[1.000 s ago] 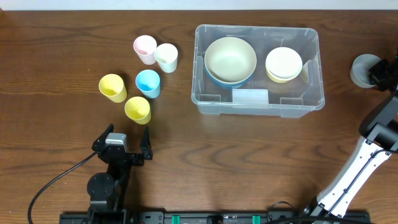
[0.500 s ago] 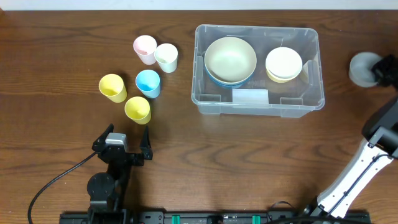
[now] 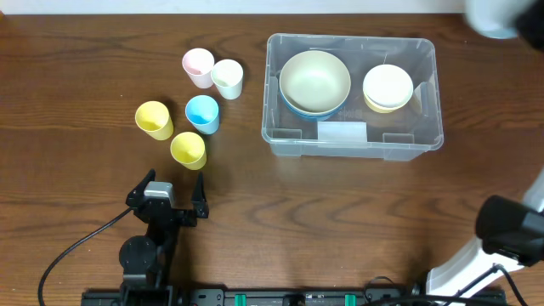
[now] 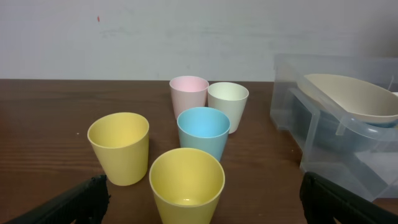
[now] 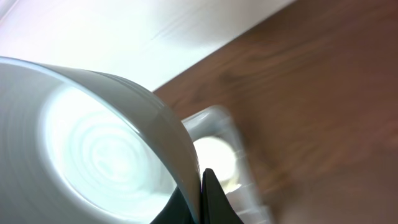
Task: Pack container
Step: 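Lift the grey bowl and carry it over the white bowl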
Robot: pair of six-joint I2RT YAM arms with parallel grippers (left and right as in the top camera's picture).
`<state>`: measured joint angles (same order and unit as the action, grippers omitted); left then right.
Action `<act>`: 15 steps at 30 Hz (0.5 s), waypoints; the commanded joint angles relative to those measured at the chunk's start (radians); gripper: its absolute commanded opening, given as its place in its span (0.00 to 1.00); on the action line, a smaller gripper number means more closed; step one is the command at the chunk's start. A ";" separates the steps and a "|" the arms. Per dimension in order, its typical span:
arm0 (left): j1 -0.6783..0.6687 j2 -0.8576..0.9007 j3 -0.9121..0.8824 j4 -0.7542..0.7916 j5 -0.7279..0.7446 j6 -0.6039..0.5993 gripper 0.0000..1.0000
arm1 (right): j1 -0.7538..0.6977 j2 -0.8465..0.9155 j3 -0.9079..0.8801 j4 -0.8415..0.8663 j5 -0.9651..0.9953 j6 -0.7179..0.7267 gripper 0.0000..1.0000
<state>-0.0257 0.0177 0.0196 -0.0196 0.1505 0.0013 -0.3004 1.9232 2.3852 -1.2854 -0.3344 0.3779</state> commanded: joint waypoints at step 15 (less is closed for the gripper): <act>0.007 0.000 -0.015 -0.036 0.021 0.013 0.98 | 0.266 0.254 -0.011 -0.103 0.178 -0.053 0.01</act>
<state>-0.0257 0.0177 0.0196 -0.0196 0.1505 0.0013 -0.0380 2.1509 2.3775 -1.3842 -0.1783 0.3435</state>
